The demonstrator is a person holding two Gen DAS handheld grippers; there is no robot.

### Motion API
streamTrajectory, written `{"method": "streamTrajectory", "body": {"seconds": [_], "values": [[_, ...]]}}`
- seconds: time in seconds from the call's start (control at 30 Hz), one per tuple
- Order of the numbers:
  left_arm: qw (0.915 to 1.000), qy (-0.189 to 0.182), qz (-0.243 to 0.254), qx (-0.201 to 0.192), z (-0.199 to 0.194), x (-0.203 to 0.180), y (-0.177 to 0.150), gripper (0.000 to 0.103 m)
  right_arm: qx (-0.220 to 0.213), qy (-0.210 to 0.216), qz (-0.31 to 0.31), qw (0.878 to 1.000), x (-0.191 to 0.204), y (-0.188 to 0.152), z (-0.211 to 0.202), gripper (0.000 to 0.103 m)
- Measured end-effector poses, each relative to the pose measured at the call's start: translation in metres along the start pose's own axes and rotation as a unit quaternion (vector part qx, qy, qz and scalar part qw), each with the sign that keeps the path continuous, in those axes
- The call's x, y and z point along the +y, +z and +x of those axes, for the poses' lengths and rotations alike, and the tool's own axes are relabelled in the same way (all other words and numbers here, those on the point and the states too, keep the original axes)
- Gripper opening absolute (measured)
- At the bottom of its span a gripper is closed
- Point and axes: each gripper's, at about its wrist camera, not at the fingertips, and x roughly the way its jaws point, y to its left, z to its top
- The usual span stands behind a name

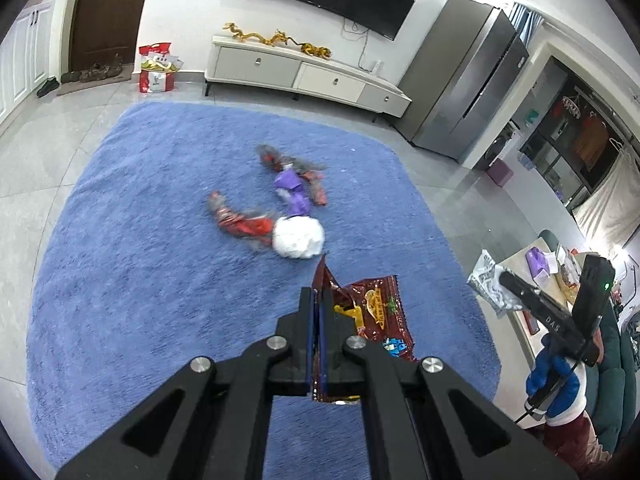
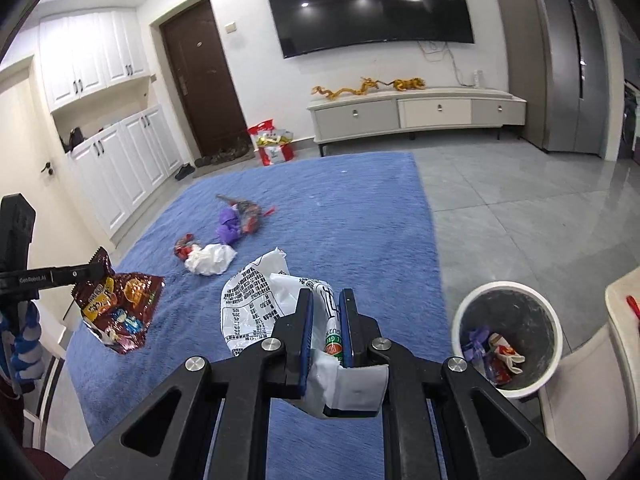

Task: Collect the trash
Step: 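Carry both bags to the white bin and open both tools to drop them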

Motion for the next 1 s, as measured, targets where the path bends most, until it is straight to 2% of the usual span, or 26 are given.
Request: {"method": "streamTrajectory", "body": {"seconds": [0.17, 0.33, 0.7, 0.83, 1.0], "values": [[0.9998, -0.015, 0.011, 0.006, 0.017, -0.032, 0.019, 0.002, -0.017, -0.020, 0.025, 0.999, -0.040, -0.008, -0.018, 0.013], [0.9980, -0.038, 0.046, 0.024, 0.053, -0.082, 0.041, 0.002, -0.030, -0.053, 0.066, 0.996, -0.092, -0.020, -0.031, 0.013], [0.9862, -0.083, 0.125, 0.070, 0.168, -0.209, 0.078, 0.002, -0.015, -0.119, 0.134, 0.984, -0.182, -0.037, -0.011, 0.013], [0.9814, -0.078, 0.152, 0.088, 0.215, -0.249, 0.082, 0.002, -0.006, -0.132, 0.155, 0.979, -0.204, -0.040, 0.006, 0.013], [0.9749, -0.052, 0.190, 0.104, 0.276, -0.289, 0.079, 0.002, 0.013, -0.150, 0.166, 0.974, -0.228, -0.046, 0.029, 0.013]]}}
